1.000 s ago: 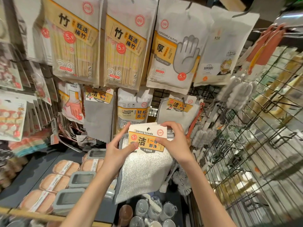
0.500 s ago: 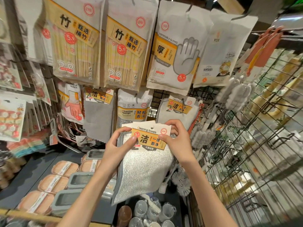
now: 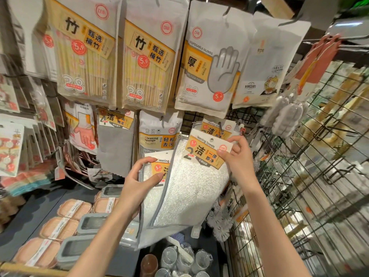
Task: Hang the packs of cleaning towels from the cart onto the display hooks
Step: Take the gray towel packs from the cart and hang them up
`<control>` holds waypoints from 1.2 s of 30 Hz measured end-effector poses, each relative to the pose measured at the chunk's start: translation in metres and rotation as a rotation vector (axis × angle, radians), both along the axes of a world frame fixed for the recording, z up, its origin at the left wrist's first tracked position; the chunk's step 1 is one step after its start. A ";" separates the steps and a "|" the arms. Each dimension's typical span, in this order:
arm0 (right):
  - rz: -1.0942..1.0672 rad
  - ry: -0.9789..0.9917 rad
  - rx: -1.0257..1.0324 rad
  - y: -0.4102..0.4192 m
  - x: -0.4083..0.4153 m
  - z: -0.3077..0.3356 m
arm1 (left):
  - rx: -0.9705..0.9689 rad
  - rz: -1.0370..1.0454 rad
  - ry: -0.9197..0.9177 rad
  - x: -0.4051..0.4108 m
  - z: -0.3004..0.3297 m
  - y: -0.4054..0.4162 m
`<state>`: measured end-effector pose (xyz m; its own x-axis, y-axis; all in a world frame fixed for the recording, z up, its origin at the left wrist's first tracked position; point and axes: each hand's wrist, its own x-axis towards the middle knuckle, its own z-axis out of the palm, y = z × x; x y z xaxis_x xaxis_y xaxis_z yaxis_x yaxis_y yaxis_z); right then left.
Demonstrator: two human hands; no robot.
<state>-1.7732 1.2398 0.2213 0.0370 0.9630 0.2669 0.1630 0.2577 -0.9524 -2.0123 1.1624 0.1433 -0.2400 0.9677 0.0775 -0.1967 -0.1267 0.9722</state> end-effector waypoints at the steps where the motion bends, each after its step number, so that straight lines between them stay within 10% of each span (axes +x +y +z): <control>1: -0.018 0.027 0.001 0.004 0.003 0.003 | 0.000 -0.003 -0.007 0.000 0.000 0.001; 36: -0.421 -0.193 0.118 0.115 0.005 -0.014 | 0.016 0.084 -0.043 -0.033 -0.019 0.005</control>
